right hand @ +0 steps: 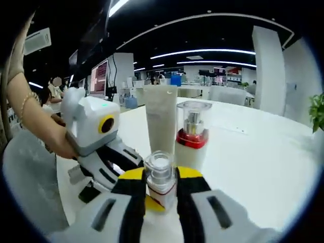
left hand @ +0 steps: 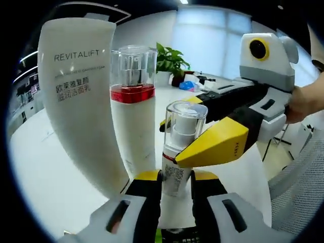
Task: Arrange the skincare products in the storage area until every visible bottle or jar stands upright without overlapping.
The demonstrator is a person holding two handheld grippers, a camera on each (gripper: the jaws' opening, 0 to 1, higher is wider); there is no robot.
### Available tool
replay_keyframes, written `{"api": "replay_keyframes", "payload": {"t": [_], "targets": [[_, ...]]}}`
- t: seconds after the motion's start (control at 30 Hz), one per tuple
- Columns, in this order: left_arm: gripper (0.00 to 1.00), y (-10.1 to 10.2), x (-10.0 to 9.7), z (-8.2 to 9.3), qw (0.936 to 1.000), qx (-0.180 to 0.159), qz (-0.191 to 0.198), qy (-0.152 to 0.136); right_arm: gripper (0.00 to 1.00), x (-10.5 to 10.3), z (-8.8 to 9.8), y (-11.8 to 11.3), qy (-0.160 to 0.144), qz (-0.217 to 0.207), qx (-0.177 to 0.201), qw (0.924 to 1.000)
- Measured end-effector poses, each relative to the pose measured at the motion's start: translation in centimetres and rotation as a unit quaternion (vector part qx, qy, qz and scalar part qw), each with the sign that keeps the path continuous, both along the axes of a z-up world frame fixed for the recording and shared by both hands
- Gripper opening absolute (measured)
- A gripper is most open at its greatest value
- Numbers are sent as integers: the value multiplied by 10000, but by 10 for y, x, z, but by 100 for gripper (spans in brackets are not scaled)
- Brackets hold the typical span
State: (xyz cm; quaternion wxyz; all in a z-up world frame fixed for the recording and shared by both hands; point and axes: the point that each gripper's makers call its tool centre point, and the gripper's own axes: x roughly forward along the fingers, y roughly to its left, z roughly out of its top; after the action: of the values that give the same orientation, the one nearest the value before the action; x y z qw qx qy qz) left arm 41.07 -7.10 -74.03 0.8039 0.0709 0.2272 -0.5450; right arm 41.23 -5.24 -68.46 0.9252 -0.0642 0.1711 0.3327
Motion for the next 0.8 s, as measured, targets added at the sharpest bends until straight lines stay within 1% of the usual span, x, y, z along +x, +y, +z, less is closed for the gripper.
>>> {"api": "replay_keyframes", "payload": {"t": [0.1,0.23,0.33,0.47,0.5,0.63,0.8], "targets": [[19,1,3,0,10000,-18,6,13,23,1,-3,0,44,-27,0,10000],[19,2,7,1,10000,-8,-17,-48,22,-1,-6,-3,31,-81,-97,9999],[19,1,6,1,9997,52,-186,-163,22,-1,-6,-5,23,-134,-98,9999],[19,-3,4,1,9982,248,-410,-370,22,-1,-8,-9,56,-218,-96,9997],[19,-5,2,1,9977,274,-481,-383,23,-1,-9,-9,69,-229,-90,9997],[17,-6,1,-2,9960,429,-684,-392,24,-1,-12,-12,125,-295,-121,9994],[17,-6,2,-4,9960,452,-716,-270,24,1,-16,-13,174,-325,-125,9992]]}}
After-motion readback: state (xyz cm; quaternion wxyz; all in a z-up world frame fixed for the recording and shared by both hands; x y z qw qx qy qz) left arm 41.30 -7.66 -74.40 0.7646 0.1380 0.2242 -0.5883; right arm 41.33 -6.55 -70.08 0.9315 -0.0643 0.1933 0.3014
